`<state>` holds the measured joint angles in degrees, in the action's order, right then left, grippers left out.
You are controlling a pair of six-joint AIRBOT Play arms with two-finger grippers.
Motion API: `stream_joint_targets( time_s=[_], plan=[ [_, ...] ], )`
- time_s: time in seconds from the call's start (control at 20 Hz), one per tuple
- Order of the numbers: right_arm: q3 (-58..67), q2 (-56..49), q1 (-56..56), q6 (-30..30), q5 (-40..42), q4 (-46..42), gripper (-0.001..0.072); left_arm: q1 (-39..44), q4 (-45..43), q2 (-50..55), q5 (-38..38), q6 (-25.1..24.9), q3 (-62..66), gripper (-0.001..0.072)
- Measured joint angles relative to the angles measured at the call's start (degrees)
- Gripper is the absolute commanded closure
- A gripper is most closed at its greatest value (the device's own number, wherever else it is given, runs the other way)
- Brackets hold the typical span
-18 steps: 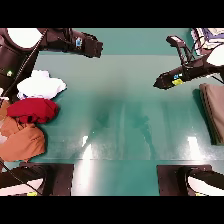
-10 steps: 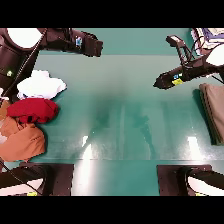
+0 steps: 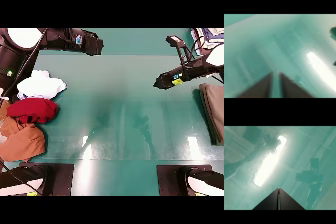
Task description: Fold the shirts.
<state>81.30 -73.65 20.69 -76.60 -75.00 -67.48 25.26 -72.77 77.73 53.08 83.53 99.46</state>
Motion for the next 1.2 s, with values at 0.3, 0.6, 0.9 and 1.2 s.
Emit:
stream_joint_targets(
  time_s=[0.3, 0.6, 0.9, 1.2],
  plan=[
    [0.0, 0.0, 0.1, -1.3, 0.6, 0.0, 0.0698, -10.5, -20.7, 2.4, 7.5, 7.3, -1.5, 0.0156],
    [0.0, 0.0, 0.1, -3.4, 3.7, 0.0, 0.0698, -27.2, -25.6, 5.8, 10.8, 9.2, -13.2, 0.0156],
    [0.0, -0.1, 0.1, -4.3, 6.8, 0.0, 0.0698, -35.3, -23.5, 8.0, 6.4, 9.6, -22.8, 0.0158],
    [0.0, 0.0, 0.1, -4.4, 7.8, 0.0, 0.0698, -36.8, -18.1, 8.2, 3.5, 9.6, -24.5, 0.0683]
  ],
)
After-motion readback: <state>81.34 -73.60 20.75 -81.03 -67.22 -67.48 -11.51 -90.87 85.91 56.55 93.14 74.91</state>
